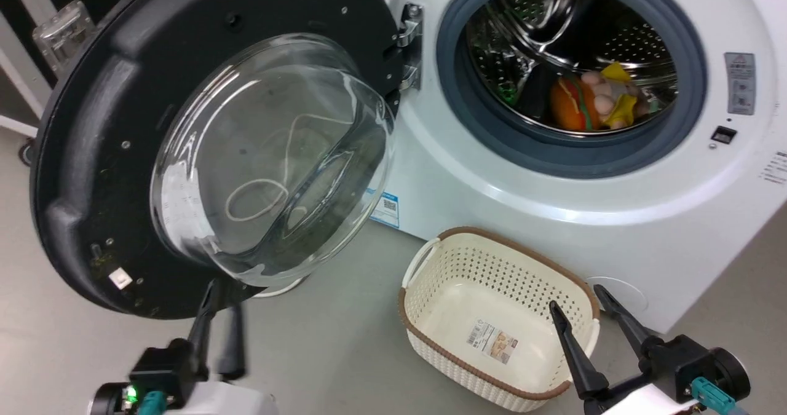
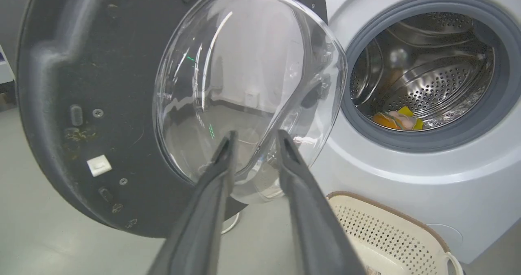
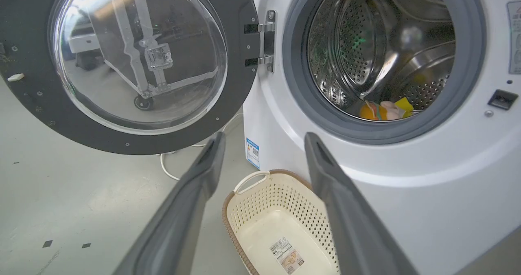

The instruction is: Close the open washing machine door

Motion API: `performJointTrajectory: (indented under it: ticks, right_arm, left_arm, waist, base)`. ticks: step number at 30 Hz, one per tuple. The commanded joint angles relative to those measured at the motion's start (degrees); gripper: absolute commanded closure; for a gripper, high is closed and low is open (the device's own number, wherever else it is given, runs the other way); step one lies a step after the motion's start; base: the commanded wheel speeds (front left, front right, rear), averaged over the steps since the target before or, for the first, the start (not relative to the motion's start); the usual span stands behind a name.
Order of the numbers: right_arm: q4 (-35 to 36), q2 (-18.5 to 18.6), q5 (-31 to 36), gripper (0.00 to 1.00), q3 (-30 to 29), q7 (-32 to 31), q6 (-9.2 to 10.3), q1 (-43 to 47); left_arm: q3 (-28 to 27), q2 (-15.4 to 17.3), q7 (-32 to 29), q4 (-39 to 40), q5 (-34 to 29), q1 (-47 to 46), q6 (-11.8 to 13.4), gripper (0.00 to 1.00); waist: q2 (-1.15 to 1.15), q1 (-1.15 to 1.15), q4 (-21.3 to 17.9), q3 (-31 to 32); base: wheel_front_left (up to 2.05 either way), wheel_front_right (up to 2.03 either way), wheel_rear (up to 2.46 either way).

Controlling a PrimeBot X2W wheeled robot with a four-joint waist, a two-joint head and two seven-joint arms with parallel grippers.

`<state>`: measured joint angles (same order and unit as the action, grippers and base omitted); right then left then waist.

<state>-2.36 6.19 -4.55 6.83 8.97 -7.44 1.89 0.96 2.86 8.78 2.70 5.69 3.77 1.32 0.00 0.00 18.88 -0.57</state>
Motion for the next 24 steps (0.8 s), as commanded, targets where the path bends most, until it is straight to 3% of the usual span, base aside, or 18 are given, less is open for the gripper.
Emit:
performJointTrajectory:
  ticks: [1,4,8,14,19,20,24]
  right_arm:
    - [0.2,0.6,-0.3,0.00,0.2,0.7,-0.03,0.7]
    - [0.2,0.9,-0.5,0.00,-0.2,1.0,-0.03,1.0]
    - [0.1,1.1,-1.0,0.00,-1.1,1.5,-0.03,1.9]
    - [1.2,2.5,-1.1,0.00,-0.8,2.2,-0.03,2.1]
    - [1.7,3.5,-1.5,0.00,-0.5,2.7,-0.04,1.5]
    - [1.9,4.0,-1.8,0.00,-0.4,2.9,-0.04,1.2]
    - [1.9,4.8,-2.4,0.00,-0.2,3.3,-0.04,0.8]
  left_arm:
    - [-0.5,0.0,0.8,1.4,1.4,0.2,-0.2,1.00]
    - [-1.8,0.0,1.2,3.5,3.0,-0.5,-0.8,1.00]
    - [-4.5,0.4,1.7,5.2,3.8,-3.0,-3.3,1.00]
    - [-15.3,1.9,2.4,4.8,13.3,-10.1,-4.9,1.00]
    - [-22.9,5.3,0.5,2.3,21.9,-16.1,-4.0,1.00]
    - [-26.0,8.0,-1.7,-0.1,25.3,-19.0,-3.1,1.00]
    - [-29.8,10.9,-7.1,-5.1,32.5,-23.9,-1.6,1.00]
  waist:
    - [0.00,0.00,0.7,-0.6]
    - [0.00,0.00,1.5,-1.4]
    - [0.00,0.00,2.6,-2.9]
    - [0.00,0.00,2.0,-5.6]
    - [0.00,0.00,1.4,-7.4]
    - [0.00,0.00,1.2,-8.3]
    - [0.00,0.00,1.1,-9.3]
  base:
    - [0.00,0.00,0.00]
    - [0.00,0.00,0.00]
    - [0.00,0.00,0.00]
    - [0.00,0.00,0.00]
    - [0.00,0.00,0.00]
    - [0.00,0.00,0.00]
    - [0.00,0.00,0.00]
